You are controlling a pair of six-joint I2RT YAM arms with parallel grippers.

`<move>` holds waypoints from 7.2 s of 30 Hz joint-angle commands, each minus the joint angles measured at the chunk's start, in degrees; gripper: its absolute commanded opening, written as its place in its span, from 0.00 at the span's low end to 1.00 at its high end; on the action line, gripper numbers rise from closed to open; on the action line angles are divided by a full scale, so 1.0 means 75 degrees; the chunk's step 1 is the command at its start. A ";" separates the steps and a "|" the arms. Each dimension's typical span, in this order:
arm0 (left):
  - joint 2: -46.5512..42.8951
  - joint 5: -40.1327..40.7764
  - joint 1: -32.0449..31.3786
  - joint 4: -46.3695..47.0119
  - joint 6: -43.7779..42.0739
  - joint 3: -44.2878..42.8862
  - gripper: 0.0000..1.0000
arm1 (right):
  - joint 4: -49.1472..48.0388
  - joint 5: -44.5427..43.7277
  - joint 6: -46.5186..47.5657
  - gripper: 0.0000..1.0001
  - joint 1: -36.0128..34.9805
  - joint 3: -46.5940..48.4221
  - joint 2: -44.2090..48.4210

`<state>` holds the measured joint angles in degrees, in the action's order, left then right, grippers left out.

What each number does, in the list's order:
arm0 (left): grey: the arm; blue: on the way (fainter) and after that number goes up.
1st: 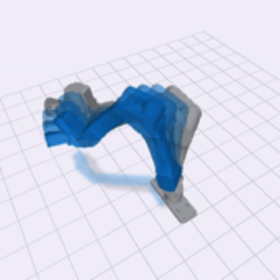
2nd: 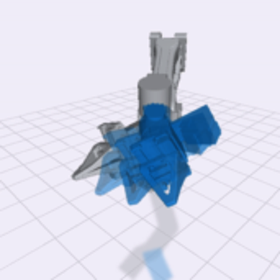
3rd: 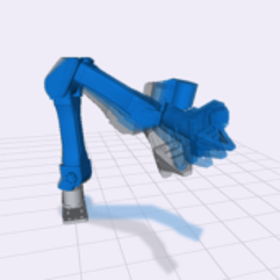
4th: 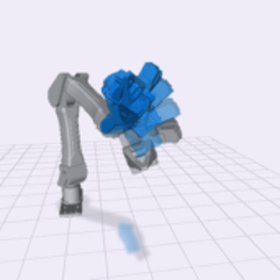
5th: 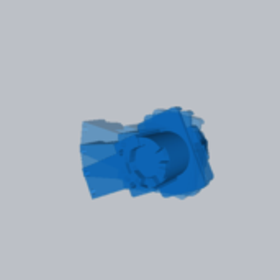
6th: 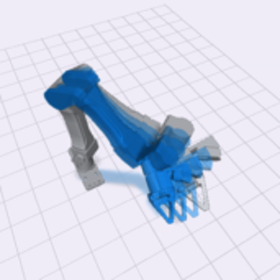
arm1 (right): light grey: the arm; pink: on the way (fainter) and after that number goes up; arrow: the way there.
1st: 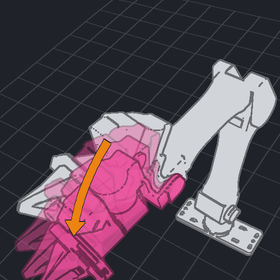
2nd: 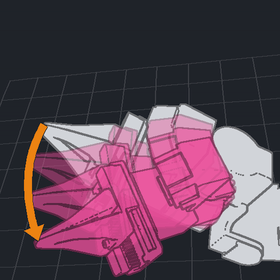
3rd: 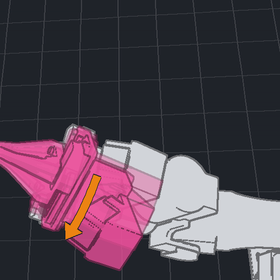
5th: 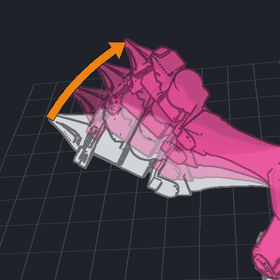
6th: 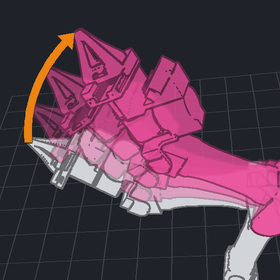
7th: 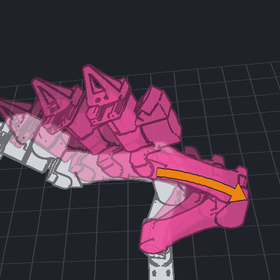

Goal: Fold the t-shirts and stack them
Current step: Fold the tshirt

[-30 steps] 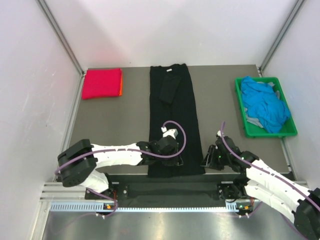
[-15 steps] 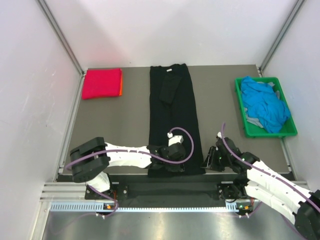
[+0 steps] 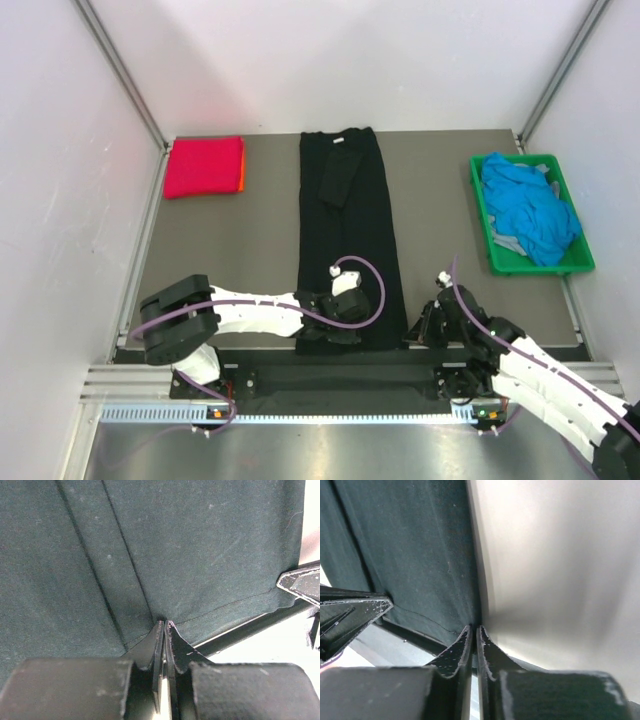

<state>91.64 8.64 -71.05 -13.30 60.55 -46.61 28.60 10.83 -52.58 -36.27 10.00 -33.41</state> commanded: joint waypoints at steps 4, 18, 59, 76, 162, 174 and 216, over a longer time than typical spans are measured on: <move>-0.0417 0.0230 -0.0148 -0.0266 0.0293 0.0168 0.08 | 0.0604 -0.0155 -0.0477 0.00 -0.0156 -0.0337 0.0751; -0.2489 0.1703 -0.0102 -0.2630 -0.0468 -0.0886 0.27 | 0.1505 -0.0576 -0.0303 0.26 -0.0238 0.0482 0.0575; -0.4062 -0.4094 0.6754 -0.0887 -0.3644 0.1738 0.27 | -0.0790 -0.2955 -0.2060 0.28 -0.5125 0.5218 -0.7335; -0.4285 -0.3813 0.6754 -0.0980 -0.3644 0.1691 0.27 | -0.0101 -0.3505 -0.2166 0.00 -0.5312 0.5486 -0.7359; -0.3194 -0.2255 0.2793 0.1809 -0.1101 0.3672 0.20 | -0.1598 -0.1715 0.3036 0.21 -0.0520 0.7476 -0.7391; -0.3288 -0.2137 0.2723 0.1410 -0.1183 0.3496 0.20 | -0.1950 -0.1502 0.3459 0.21 -0.0285 0.9038 -0.9970; -0.3347 -0.1914 0.2442 0.1516 -0.0926 0.3801 0.19 | -0.1845 -0.2592 0.3647 0.00 -0.0203 0.9495 -1.0897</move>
<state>66.02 -7.20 -52.12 0.05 53.95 -18.74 14.96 -6.02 -26.52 -38.70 78.13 -115.52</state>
